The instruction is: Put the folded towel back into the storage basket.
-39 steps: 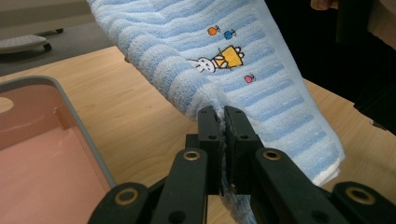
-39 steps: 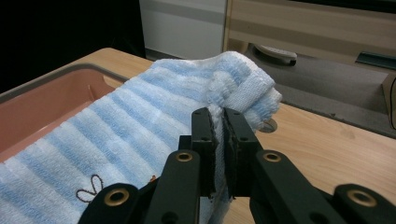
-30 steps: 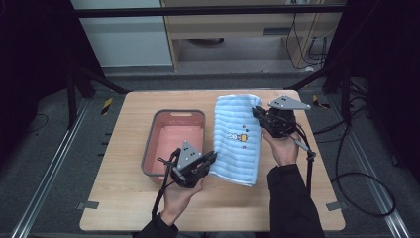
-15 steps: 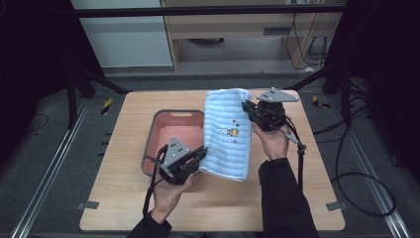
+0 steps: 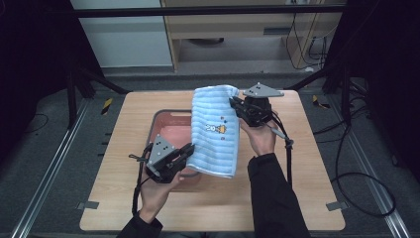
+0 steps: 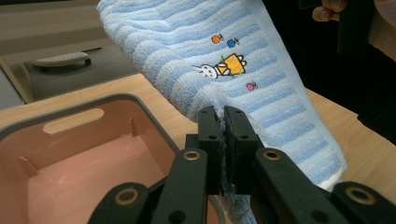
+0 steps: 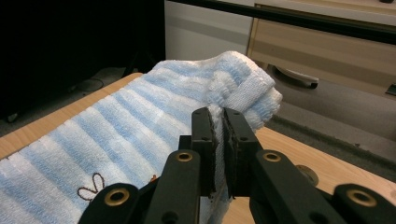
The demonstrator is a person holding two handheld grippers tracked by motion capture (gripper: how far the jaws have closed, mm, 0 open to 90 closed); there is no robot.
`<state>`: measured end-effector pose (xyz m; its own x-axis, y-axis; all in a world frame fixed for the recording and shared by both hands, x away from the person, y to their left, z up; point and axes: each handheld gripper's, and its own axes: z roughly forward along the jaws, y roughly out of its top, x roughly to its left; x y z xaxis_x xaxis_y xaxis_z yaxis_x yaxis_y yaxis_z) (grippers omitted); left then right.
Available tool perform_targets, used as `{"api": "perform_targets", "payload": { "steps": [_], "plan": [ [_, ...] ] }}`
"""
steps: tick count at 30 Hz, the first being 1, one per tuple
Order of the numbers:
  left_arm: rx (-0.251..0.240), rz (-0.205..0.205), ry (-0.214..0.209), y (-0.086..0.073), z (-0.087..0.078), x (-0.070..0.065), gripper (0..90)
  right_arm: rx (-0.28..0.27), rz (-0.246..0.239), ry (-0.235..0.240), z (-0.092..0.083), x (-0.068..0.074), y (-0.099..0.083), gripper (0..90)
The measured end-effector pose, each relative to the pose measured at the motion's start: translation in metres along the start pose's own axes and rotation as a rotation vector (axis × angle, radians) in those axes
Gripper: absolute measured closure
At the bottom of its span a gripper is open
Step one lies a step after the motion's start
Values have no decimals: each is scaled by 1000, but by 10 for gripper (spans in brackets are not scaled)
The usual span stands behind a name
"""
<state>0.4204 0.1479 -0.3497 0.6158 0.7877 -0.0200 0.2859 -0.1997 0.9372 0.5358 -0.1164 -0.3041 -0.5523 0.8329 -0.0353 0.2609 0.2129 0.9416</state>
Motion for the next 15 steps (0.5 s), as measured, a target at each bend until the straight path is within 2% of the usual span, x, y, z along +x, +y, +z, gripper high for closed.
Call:
{"api": "perform_targets", "payload": {
  "steps": [15],
  "plan": [
    [-18,-26,40,-2,-21,22,860,-15,-21,35,18,22,19,842]
  ]
}}
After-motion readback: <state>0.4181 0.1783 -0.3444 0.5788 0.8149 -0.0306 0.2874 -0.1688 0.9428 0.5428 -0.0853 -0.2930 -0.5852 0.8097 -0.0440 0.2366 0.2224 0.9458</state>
